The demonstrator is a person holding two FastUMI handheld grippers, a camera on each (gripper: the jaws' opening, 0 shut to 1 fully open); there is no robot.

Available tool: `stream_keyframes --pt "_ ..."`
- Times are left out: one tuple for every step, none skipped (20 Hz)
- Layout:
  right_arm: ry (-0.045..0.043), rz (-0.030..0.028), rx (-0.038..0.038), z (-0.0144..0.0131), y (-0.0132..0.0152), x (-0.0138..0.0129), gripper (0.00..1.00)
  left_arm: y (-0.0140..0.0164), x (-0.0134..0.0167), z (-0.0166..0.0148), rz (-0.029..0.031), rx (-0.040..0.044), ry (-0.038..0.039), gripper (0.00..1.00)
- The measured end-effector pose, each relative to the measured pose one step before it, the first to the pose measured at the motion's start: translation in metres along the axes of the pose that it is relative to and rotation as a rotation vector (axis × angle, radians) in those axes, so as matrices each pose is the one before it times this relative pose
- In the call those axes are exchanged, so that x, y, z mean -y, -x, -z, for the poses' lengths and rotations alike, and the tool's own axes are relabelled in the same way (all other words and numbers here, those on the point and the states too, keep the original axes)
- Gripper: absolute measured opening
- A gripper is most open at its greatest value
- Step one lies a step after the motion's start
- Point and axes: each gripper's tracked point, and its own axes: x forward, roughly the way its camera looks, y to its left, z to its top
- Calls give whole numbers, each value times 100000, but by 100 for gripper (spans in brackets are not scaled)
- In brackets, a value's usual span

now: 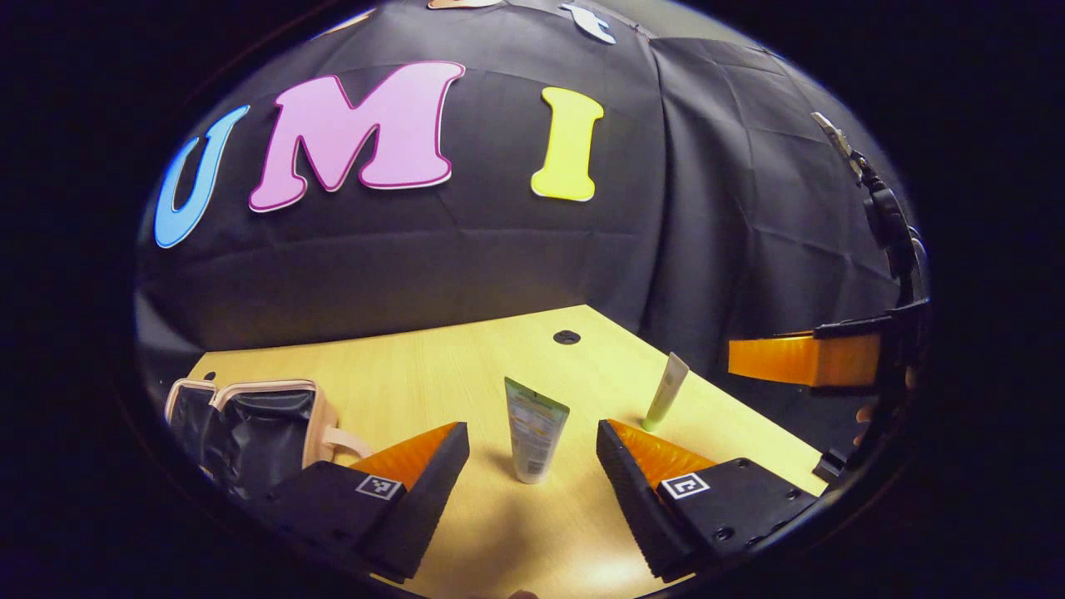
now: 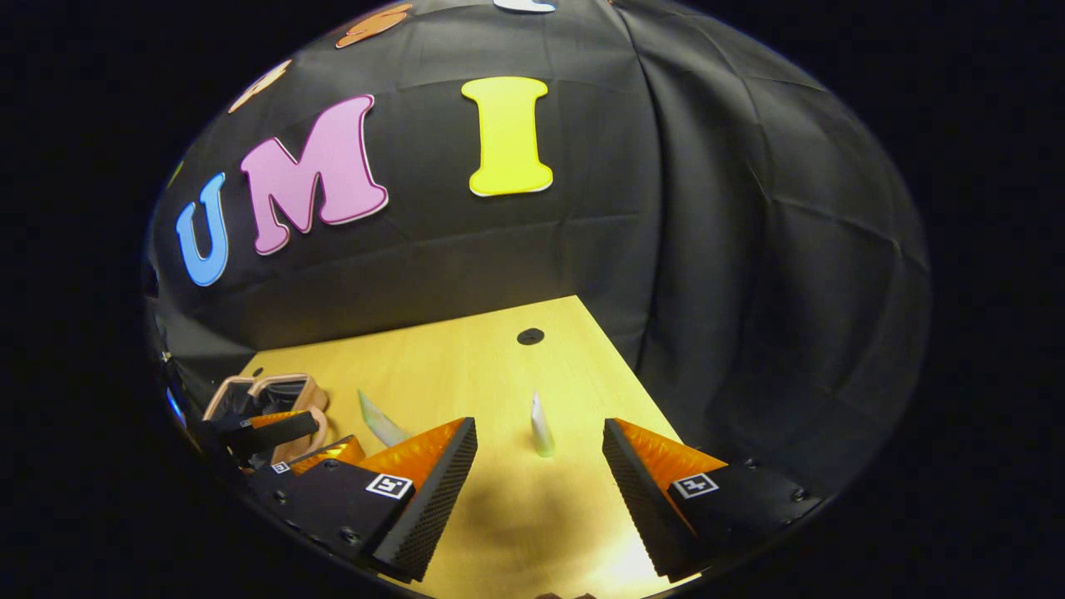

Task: First open the suitcase, pack the skin care products into it, and then close the suitcase.

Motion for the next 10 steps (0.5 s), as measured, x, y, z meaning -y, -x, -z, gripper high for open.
stream_keyframes --pt "596 401 -507 559 -728 295 97 -1717 -81 851 -286 -993 -61 97" --pt "421 56 -701 644 -690 275 97 -1672 -255 1164 -1428 -2013 24 97" --pt "127 221 -1214 668 -809 216 97 -1545 -438 1115 -2349 -1961 156 97" --pt "-1021 -363 -1451 775 -1148 52 97 -1721 -197 703 -1315 -1057 1520 97" --pt "-1296 -634 -680 403 -774 -69 97 -1092 168 228 237 -266 1105 98" --pt "-672 -848 -554 496 -862 -214 97 -1379 -47 290 303 647 -67 96" --pt "322 -600 -161 519 -1056 -152 97 -814 217 -87 620 269 -773 96" --pt "864 -272 -637 497 -892 -78 100 -817 160 211 62 -51 -160 93" --pt "128 -42 -992 528 -868 -26 97 -625 281 336 4 -791 225 83" --pt "-1814 -1264 -941 313 -953 -301 97 -584 -63 485 -1102 -630 -55 80"
